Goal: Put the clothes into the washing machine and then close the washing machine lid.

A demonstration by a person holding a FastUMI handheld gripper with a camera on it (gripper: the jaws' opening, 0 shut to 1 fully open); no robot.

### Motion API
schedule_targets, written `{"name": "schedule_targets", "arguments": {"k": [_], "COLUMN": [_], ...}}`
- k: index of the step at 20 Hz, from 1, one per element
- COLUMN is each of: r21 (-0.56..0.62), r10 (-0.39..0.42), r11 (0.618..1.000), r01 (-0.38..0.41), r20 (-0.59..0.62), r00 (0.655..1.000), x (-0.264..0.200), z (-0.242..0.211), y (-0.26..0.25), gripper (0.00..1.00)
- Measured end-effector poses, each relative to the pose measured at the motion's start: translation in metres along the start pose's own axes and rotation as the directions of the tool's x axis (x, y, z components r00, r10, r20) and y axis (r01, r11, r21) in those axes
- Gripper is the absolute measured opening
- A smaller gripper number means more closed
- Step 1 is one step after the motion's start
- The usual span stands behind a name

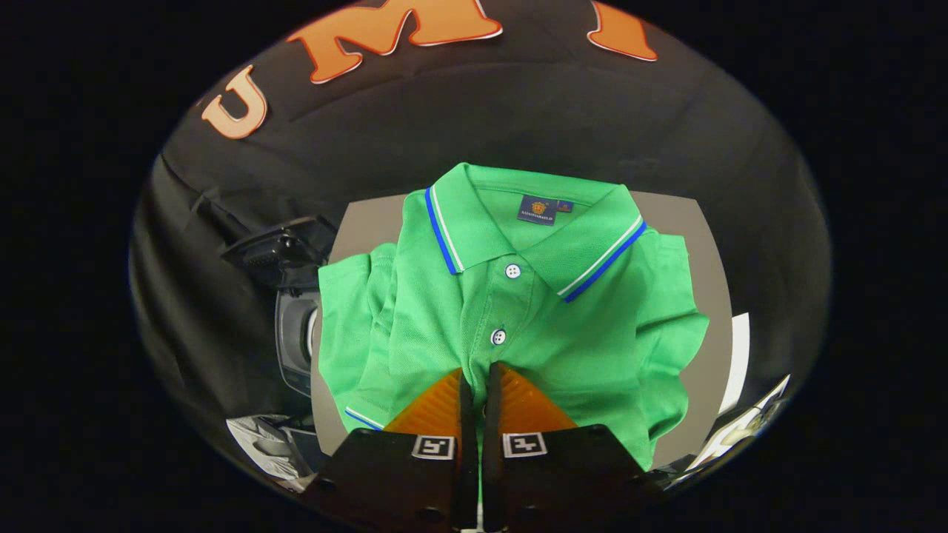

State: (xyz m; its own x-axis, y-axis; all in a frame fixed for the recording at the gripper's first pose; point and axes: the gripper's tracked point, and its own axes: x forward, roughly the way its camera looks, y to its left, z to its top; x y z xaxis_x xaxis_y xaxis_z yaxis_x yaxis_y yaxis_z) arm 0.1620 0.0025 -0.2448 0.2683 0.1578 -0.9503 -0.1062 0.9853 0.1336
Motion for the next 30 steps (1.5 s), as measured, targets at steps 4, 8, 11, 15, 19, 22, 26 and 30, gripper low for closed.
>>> {"name": "schedule_targets", "arguments": {"k": [4, 8, 11, 15, 19, 22, 26, 30], "r21": [-0.065, -0.075, -0.074, -0.13, -0.208, -0.203, -0.051, 0.001], "r10": [0.012, 0.027, 0.076, 0.115, 0.207, 0.195, 0.019, 0.009], "r11": [0.998, 0.997, 0.997, 0.991, 0.978, 0.979, 0.998, 1.0], "r01": [0.003, 0.025, -0.028, 0.026, -0.015, -0.002, 0.034, -0.012], "r20": [0.22, 0.624, 0.809, 0.939, 0.961, 0.937, 0.778, 0.6], "r00": [0.975, 0.781, 0.583, 0.323, 0.186, 0.291, 0.628, 0.8], "x": [0.0, -0.004, -0.026, -0.107, -0.183, -0.171, -0.079, -0.035], "z": [0.002, 0.006, 0.018, 0.035, 0.028, 0.032, 0.024, 0.0], "y": [0.0, 0.001, 0.004, 0.012, 0.038, 0.049, 0.02, 0.019], "gripper": [0.08, 0.08, 0.08, 0.08, 0.07, 0.08, 0.61, 0.98]}}
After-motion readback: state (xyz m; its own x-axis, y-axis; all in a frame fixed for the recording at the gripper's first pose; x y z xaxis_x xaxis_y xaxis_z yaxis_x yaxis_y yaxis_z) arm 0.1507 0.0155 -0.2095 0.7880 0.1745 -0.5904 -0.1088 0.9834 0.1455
